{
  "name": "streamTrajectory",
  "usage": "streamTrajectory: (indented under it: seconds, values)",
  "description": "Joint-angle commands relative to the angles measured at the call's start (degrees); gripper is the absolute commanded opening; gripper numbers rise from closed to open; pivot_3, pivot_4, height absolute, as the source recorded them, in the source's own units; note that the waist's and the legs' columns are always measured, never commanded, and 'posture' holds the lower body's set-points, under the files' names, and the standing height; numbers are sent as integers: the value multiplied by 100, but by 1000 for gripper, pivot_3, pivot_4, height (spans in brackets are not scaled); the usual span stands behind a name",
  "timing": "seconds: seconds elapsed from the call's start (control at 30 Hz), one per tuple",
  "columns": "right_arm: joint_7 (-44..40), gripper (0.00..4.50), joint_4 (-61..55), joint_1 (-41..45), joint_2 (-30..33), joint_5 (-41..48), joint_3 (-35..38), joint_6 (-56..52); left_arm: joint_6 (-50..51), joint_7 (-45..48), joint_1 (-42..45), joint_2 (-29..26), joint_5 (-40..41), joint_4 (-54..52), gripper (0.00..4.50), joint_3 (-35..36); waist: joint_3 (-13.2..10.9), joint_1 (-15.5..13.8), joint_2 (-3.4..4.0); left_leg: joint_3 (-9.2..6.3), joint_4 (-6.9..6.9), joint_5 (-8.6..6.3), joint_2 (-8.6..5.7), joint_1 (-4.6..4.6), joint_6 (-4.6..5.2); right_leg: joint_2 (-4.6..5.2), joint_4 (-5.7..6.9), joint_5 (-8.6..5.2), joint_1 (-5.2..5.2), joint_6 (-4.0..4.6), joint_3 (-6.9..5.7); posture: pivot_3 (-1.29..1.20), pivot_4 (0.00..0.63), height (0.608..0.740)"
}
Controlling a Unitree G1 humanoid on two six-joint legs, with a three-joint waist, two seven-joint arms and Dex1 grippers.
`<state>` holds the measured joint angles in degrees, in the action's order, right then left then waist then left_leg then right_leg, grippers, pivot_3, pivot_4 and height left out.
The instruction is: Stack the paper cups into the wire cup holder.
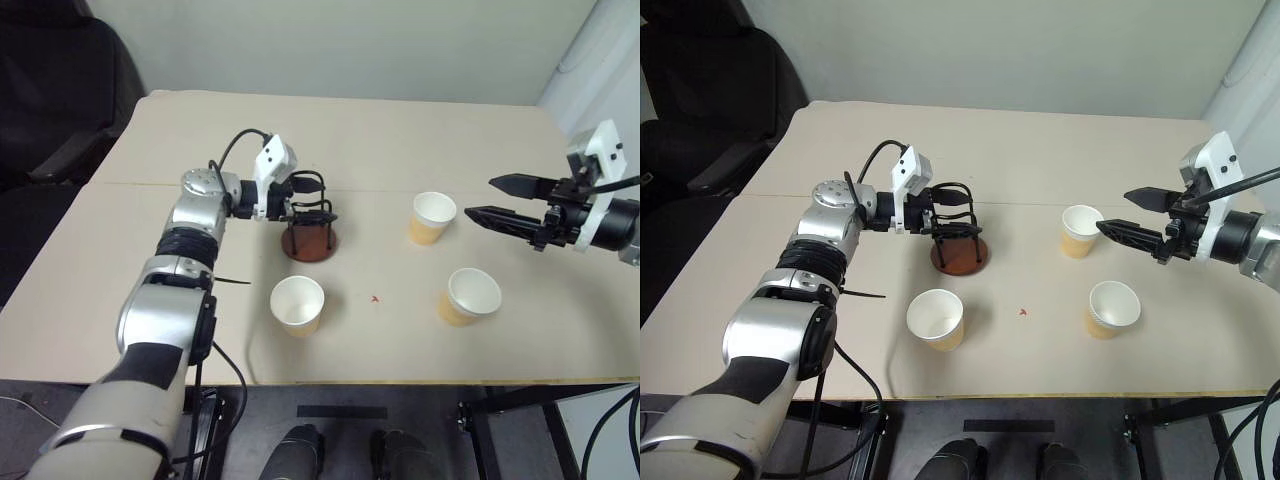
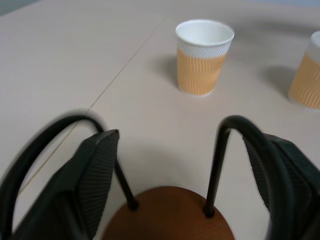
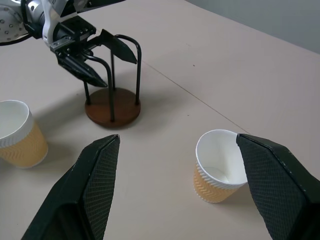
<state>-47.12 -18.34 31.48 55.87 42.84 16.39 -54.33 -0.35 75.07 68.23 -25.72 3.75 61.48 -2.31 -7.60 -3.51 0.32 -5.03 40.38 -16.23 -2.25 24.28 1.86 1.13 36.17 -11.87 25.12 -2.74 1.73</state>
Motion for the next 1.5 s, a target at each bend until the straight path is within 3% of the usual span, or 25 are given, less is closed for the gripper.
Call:
streamTrajectory:
  seconds: [0.03,0.37,0.87,1.17,1.27,1.5]
  values:
    - [-179,3781,-281,-33,150,274,187,-57,55,181,-119,-121,49,-411,4068,3,0,-4,0,0,-1,0,0,0,0,0,-1,0,0,0,0,0,150,740]
    - [-291,3781,-539,-185,193,310,-72,17,402,166,-562,-370,83,-954,4068,12,0,-4,0,1,12,1,-1,1,1,0,9,0,-1,0,0,0,150,740]
    - [-263,3781,-428,-130,73,258,-213,141,531,-1455,-1229,-283,90,-1500,4068,277,0,-1,0,2,34,1,-1,-4,2,0,44,0,-1,-1,1,0,150,740]
    - [-267,3781,-365,-54,51,236,-310,189,709,-1827,-1507,-28,228,-1715,4068,293,0,-2,0,2,45,1,-2,-6,2,0,54,-1,-2,-1,2,0,150,740]
    - [-255,3781,-366,-42,51,235,-314,189,707,-1831,-1515,-19,251,-1732,3514,282,0,-1,0,3,47,1,-2,-6,2,0,57,-1,-2,-1,2,0,150,740]
    - [-213,3781,-361,-79,29,232,-288,203,563,-1822,-1493,-66,317,-1519,938,337,0,-2,0,4,47,1,-2,-6,2,0,57,-1,-2,-1,3,0,150,740]
